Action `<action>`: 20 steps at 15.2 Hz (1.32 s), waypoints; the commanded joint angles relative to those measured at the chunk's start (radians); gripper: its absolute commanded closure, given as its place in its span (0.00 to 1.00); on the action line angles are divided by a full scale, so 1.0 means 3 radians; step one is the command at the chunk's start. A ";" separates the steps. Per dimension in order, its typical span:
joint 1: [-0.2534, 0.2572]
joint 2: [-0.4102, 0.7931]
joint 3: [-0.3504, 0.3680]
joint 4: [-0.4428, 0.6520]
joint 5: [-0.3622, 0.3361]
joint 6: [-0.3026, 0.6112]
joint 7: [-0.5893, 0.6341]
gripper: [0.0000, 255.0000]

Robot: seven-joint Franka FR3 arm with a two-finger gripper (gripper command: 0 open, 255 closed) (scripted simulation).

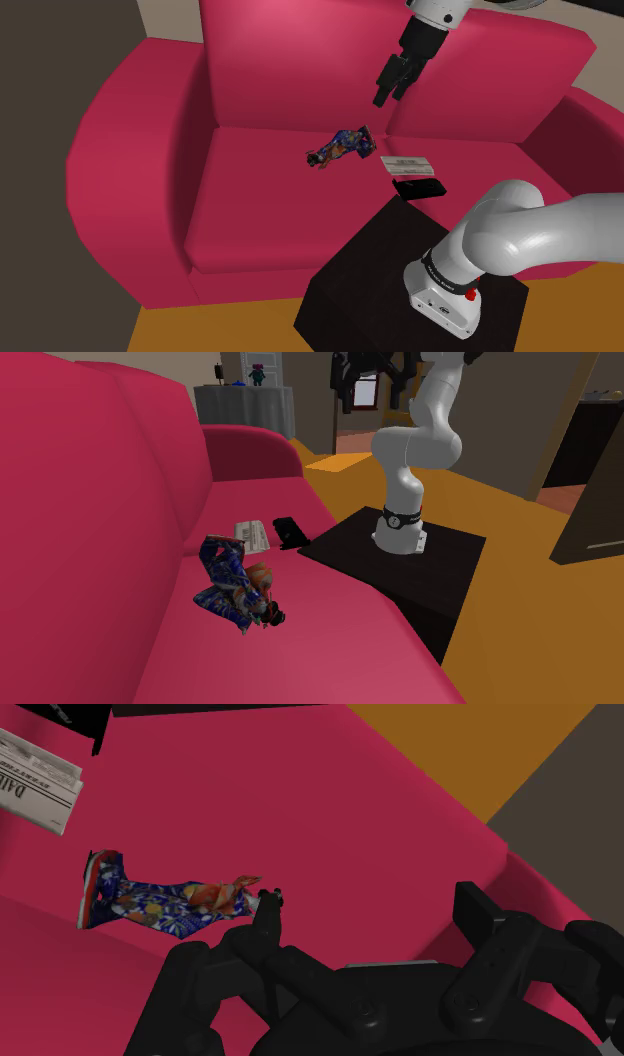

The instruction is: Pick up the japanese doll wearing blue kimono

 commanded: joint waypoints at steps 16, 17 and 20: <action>0.0359 0.1090 -0.1274 -0.0108 -0.0506 0.0841 -0.2775 0.00; 0.0394 0.1217 -0.1351 -0.0064 -0.0501 0.0900 -0.2965 0.00; 0.0499 0.1630 -0.1561 0.0100 -0.0436 0.1065 -0.3544 0.00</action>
